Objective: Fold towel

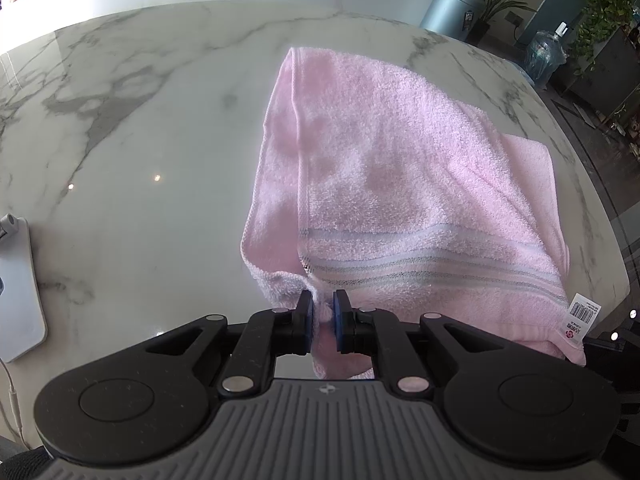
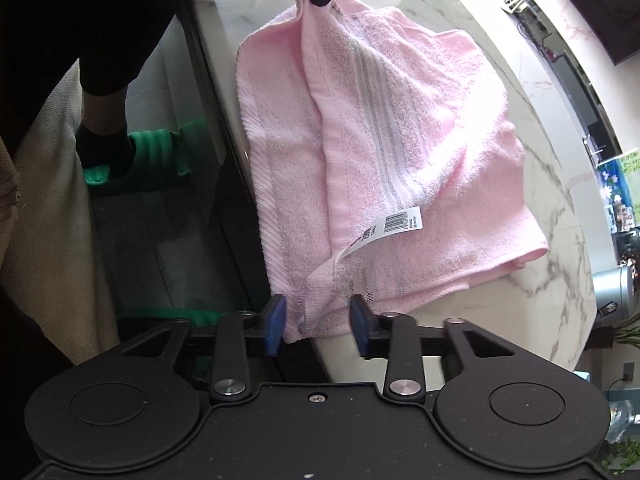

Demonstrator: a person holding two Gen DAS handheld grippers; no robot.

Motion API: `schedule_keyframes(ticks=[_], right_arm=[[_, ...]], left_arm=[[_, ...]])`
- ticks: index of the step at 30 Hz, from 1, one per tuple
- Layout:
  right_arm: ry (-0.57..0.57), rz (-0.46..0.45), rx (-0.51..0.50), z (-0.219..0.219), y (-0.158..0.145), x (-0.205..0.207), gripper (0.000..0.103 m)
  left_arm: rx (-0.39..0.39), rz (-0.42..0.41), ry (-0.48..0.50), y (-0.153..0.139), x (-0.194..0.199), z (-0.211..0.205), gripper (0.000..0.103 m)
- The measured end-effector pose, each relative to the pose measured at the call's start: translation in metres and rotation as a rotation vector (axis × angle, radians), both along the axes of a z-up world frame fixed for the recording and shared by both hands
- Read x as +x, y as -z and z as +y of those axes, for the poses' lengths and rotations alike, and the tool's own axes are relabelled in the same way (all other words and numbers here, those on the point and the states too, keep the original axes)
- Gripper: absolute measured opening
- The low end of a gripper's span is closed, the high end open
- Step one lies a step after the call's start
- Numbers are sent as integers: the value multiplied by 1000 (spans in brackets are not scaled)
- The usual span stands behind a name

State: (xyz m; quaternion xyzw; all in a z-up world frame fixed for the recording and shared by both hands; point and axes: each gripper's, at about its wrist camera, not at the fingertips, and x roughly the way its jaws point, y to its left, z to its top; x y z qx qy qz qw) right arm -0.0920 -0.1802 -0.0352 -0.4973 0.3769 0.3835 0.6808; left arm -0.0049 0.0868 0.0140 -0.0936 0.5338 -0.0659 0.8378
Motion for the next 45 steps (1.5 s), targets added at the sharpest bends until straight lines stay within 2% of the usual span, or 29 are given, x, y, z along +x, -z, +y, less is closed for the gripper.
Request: schedule_keyframes(ticks=[3,6,9,11,13,15,18,21,26,30,34,42,45], right_arm=[[15,6,25,-3,-9,3,6],[16,17,43,-4,-30,1,6],[-9,32,79,-4,-59,-7,6],[-36,45,78,-1,-65,-12,6],[-61,36,27,5,-51,-17,6],[-78,31,-26,11,-26,-19,6],[-62,30,-46,15,0,-17,6],[-36,40,-56,16,11,-12,6],[-15,60,-37,13,15,-5,7],[64,81,2,11,10,5,6],[90,95,7,8,7,15,6],[153,2,-20,8,5,54,6],[178,-28,-44,7,7,74,6]], left_arm=[[-5,-1,-4,0,1,1,9],[-4,-3,-7,0,1,1,9],[-3,-5,-7,0,1,1,9],[-2,-6,-7,0,1,1,9],[-6,-7,-9,0,2,1,9],[-9,-9,-9,-1,1,2,9],[-10,-10,-9,-1,0,3,9],[-12,-12,-10,-2,0,3,9],[-10,-14,-11,-2,0,2,9],[-14,-13,-17,-2,0,3,9],[-18,-13,-24,-2,1,3,9],[-32,-12,-36,0,1,5,9],[-64,-20,-43,0,2,7,9]])
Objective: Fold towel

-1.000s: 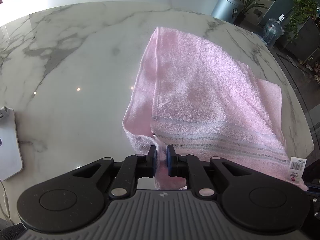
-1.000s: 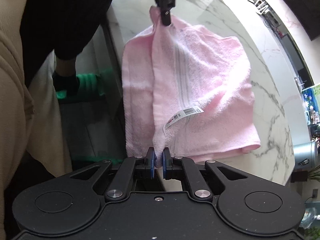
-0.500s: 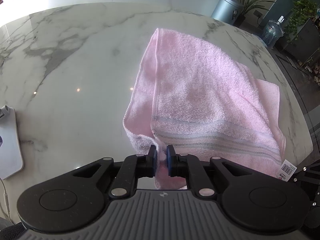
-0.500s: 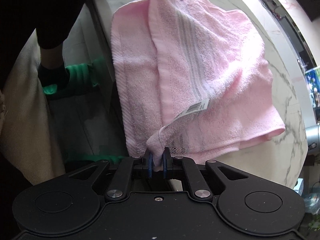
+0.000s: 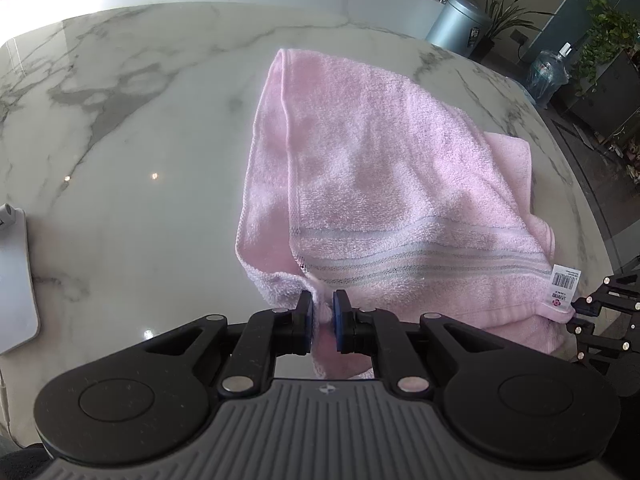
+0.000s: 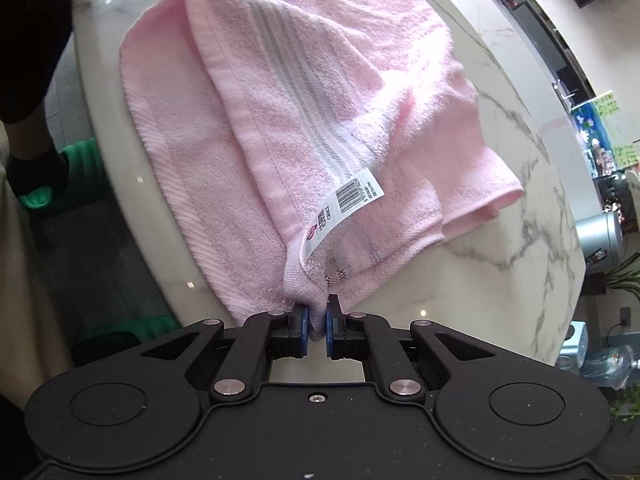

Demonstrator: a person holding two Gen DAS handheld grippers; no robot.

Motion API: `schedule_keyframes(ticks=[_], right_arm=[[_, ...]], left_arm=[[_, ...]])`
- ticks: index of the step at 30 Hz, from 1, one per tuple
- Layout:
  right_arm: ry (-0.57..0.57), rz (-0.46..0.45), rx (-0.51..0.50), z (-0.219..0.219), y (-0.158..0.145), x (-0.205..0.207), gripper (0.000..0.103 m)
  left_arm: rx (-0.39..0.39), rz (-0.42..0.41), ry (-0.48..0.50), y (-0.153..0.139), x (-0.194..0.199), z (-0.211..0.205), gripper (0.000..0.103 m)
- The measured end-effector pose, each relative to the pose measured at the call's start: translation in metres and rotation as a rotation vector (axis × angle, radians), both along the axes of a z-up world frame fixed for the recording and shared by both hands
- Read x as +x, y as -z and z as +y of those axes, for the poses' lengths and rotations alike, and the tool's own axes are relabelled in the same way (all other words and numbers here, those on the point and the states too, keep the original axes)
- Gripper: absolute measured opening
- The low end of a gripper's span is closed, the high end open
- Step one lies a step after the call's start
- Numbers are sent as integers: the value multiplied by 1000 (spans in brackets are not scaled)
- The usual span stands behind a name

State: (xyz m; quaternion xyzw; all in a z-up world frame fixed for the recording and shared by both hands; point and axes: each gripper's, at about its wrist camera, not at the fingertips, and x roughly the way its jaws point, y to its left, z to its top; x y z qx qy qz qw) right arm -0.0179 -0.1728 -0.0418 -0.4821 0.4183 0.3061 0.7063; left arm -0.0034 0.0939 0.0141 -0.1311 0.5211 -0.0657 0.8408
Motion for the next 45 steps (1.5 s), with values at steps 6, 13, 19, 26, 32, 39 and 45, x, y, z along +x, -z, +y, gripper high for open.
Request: schedule_keyframes(ticks=[6,13,19,26,32,39,45], right_arm=[[71,-25,-38,-7,1,40,6],[61,-17,-43,-4,10,38,8],[60,-22,-33,-6,11,42,8],[56,-21,-23,-7,11,43,8],[48,-22,-23,-7,11,42,8],[53,-21,-9,-8,10,43,8],[60,-21,-1,-8,10,43,8]], left_arm=[[6,26,18,2,-2,-1,10],[19,91,7,8,-11,0,15],[-4,135,20,9,-20,8,22],[-25,105,-9,-5,-29,17,28],[-84,76,23,-12,-29,6,40],[-50,117,12,-3,-22,-9,36],[-20,153,-20,10,-17,-6,9]])
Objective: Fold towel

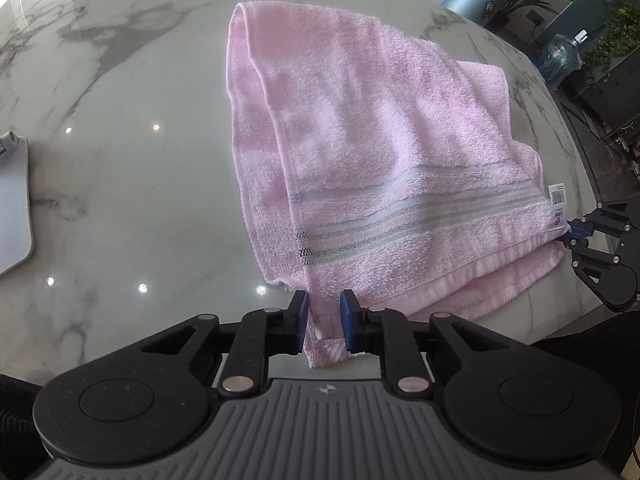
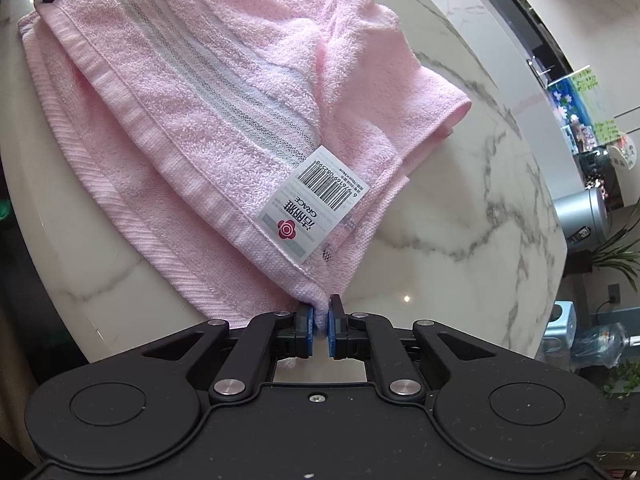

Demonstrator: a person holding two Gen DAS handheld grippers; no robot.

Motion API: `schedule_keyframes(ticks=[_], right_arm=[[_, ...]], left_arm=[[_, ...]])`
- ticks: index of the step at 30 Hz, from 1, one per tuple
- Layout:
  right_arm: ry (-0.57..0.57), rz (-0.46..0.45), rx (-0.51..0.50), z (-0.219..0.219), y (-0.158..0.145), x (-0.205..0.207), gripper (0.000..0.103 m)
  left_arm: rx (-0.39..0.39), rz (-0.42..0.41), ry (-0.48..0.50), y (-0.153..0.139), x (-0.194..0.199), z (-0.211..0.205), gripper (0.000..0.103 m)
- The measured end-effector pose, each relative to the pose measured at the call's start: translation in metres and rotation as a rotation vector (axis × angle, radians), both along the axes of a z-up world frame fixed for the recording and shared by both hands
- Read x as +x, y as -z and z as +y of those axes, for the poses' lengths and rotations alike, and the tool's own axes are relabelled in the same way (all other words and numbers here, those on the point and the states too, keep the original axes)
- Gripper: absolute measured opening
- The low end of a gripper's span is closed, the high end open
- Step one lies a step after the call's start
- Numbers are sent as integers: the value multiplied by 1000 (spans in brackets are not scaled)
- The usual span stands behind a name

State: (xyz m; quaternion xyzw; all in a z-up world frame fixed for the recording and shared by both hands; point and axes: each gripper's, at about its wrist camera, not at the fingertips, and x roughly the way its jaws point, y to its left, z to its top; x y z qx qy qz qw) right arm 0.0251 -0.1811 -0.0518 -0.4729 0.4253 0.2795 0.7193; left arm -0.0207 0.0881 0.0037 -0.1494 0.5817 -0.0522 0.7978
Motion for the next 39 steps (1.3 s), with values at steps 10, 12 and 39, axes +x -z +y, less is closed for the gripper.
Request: schedule_keyframes(ticks=[10,12,39], right_arm=[[16,11,67,-3,-17,-7,7],[6,-5,80,-4,-26,-11,7],[-213,61,110,-15,-57,-43,33]], left_arm=[[-19,-67,-18,-25,4,11,3],[-24,-89,-15,-34,2,12,3],[402,-216,683,-38,-41,-70,30]])
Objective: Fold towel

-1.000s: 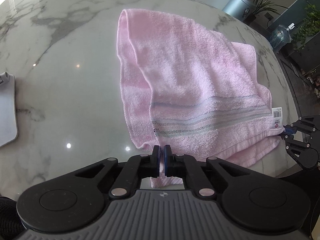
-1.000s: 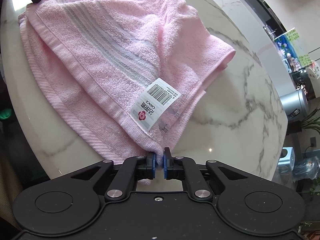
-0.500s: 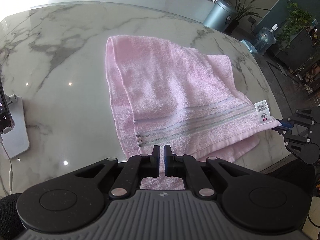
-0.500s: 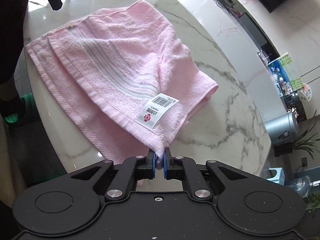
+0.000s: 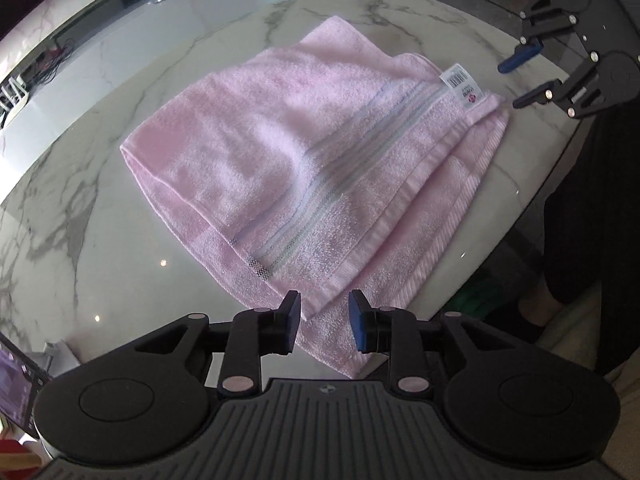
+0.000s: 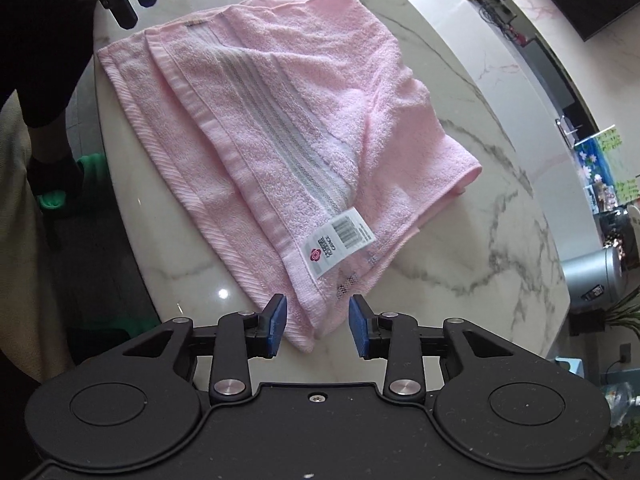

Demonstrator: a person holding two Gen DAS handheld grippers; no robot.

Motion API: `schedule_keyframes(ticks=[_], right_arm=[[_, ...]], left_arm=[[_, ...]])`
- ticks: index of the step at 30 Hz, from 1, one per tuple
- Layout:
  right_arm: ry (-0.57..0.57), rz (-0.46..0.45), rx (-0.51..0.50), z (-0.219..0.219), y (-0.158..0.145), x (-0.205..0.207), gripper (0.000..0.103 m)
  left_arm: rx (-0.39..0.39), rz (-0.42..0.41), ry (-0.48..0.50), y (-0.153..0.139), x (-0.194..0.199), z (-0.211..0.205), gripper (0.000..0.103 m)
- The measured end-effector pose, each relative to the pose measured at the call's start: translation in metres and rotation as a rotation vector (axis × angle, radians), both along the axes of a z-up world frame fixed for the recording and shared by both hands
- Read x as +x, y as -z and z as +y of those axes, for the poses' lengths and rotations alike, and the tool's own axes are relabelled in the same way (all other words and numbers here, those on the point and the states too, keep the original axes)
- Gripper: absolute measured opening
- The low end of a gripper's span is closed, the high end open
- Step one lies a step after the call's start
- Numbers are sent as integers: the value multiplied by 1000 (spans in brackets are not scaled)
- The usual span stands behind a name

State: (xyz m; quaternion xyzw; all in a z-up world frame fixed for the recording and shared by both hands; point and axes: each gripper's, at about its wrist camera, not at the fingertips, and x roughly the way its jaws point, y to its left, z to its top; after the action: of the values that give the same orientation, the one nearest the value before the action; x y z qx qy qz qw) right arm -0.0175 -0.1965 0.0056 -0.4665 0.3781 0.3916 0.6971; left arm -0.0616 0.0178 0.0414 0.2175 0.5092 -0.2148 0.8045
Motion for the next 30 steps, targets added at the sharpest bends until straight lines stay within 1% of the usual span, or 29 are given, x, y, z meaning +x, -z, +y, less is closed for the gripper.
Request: schedule_keyframes(ticks=[2,4,5,8,11,14,19,20,21,22,23,26,30], right_arm=[[-41,34,15,-2,-3,3,33],[-99,57,19,-2,-3,6,34],[-111,63,12,-1,-3,9,34],[-112,84,-10,3,-1,22,34],[-130,137,-8,5,4,34,34],[-153,188,-19,8,11,43,34],[-162,239,-58,15,27,53,34],[-158,249,-60,16,30,55,34],[-154,260,-58,16,32,57,30],[-153,268,-54,16,32,59,25],[-154,273,-52,16,33,60,17],[-164,275,-62,18,34,63,14],[-174,278,-75,20,33,65,12]], left_arm=[[53,1,96,2,-1,-7,34],[99,4,181,5,0,-14,36],[116,7,213,6,1,-16,38],[150,28,284,12,9,-22,38],[157,57,320,18,18,-25,38],[138,85,333,23,28,-26,38],[84,150,315,31,42,-19,37],[73,160,309,33,44,-17,36],[61,168,302,35,46,-14,34],[47,179,294,37,47,-12,31],[35,187,287,38,49,-10,29],[-3,207,262,40,53,-5,21],[-45,206,242,36,57,0,12]])
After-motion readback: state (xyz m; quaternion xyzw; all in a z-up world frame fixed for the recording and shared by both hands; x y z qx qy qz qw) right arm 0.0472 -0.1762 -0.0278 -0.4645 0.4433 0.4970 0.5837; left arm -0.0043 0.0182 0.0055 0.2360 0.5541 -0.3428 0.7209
